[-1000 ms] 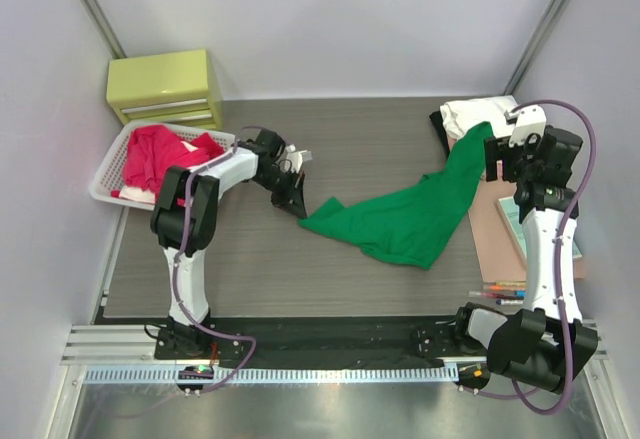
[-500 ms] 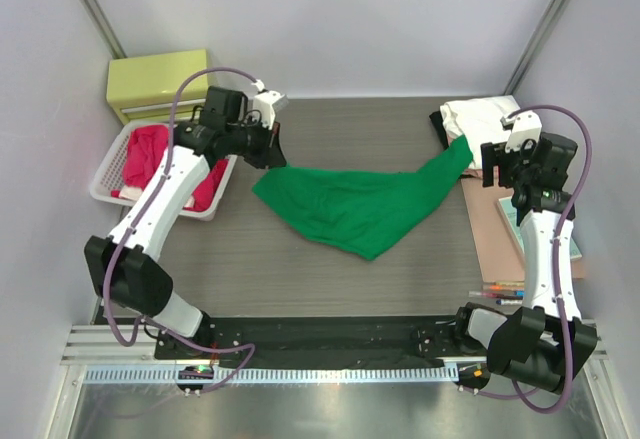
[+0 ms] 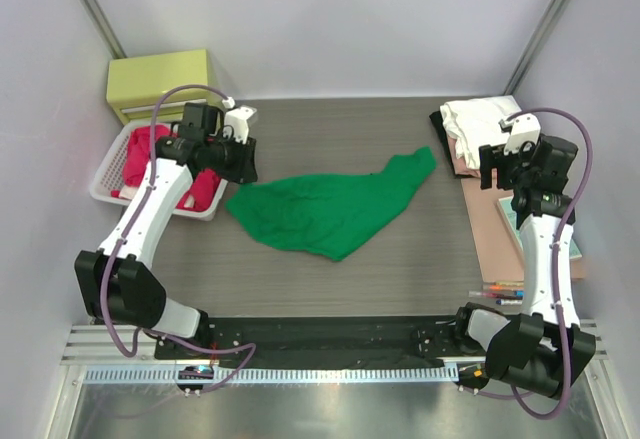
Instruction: Fold and stack the t-shirts
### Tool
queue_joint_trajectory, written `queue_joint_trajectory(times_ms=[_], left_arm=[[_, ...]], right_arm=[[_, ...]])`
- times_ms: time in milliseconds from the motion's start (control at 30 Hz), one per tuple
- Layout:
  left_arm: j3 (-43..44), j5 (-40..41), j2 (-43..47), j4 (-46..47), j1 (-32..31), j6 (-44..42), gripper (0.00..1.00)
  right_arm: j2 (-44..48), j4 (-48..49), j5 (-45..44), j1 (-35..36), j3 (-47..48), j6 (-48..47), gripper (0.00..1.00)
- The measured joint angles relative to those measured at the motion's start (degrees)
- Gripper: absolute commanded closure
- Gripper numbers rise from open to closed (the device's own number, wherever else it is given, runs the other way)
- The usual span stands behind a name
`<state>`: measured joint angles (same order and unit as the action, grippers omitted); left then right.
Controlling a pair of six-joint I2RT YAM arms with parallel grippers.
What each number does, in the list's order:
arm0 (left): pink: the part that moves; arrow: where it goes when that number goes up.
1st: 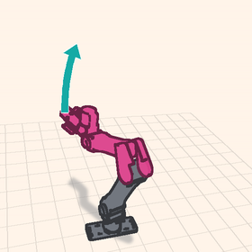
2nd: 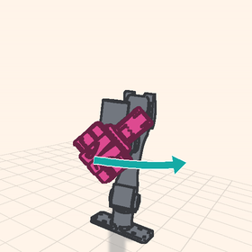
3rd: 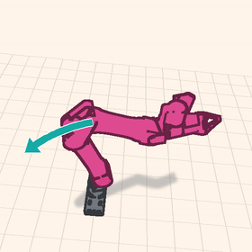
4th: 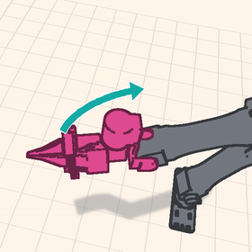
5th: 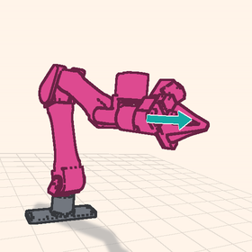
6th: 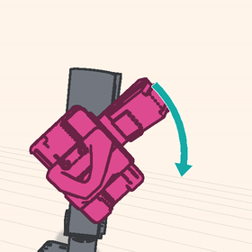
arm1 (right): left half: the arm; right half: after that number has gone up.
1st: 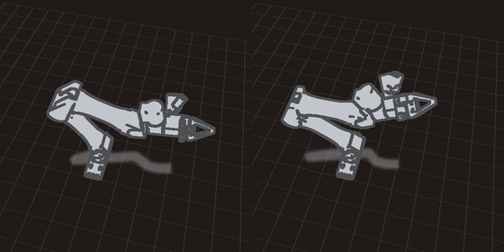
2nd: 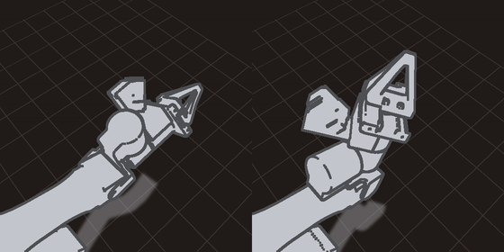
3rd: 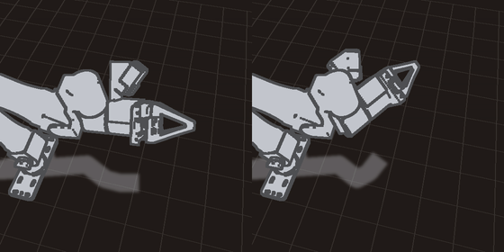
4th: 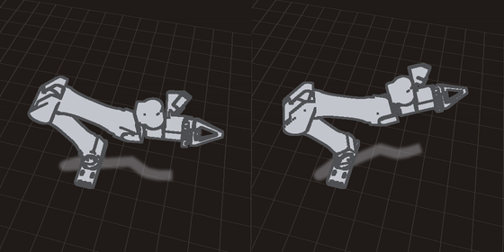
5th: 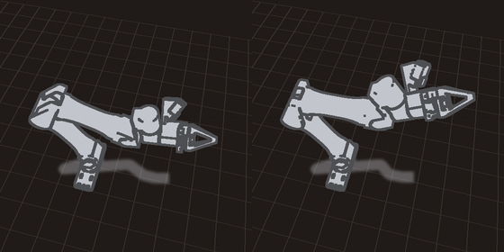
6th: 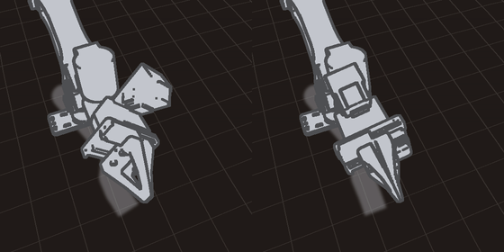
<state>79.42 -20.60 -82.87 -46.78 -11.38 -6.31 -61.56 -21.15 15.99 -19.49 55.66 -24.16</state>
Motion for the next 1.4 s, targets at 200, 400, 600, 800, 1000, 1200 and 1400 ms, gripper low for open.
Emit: queue_joint_trajectory(times_ms=[200,400,600,800,1000,1200,1400], left_arm=[[-0.09,-2.14,-1.09,0.44,0.00,0.83,0.37],[-3.34,-4.07,-1.90,2.89,-0.04,2.99,0.38],[-4.52,-0.76,-9.94,4.11,-0.24,4.52,0.39],[-2.56,7.93,-20.00,5.05,-0.28,7.37,0.38],[-0.85,18.23,-21.94,6.56,-1.22,10.01,0.37],[-0.90,21.14,-21.33,7.93,-1.68,10.38,0.39],[-0.87,21.27,-23.63,7.98,-3.28,9.99,0.39]], right_arm=[[0.85,-0.68,0.02,0.00,-0.46,-1.07,0.17],[1.33,-0.90,1.29,0.00,-2.25,-1.07,0.17],[1.33,-1.16,2.60,0.00,-3.69,-0.87,0.17],[1.73,-1.14,2.82,0.00,-5.22,-0.85,0.17],[2.32,-1.11,2.84,0.00,-7.02,-1.14,0.17],[1.25,-0.33,4.83,0.00,-7.87,-0.28,0.17],[-7.23,-0.20,8.39,1.27,-6.29,0.83,0.17]])
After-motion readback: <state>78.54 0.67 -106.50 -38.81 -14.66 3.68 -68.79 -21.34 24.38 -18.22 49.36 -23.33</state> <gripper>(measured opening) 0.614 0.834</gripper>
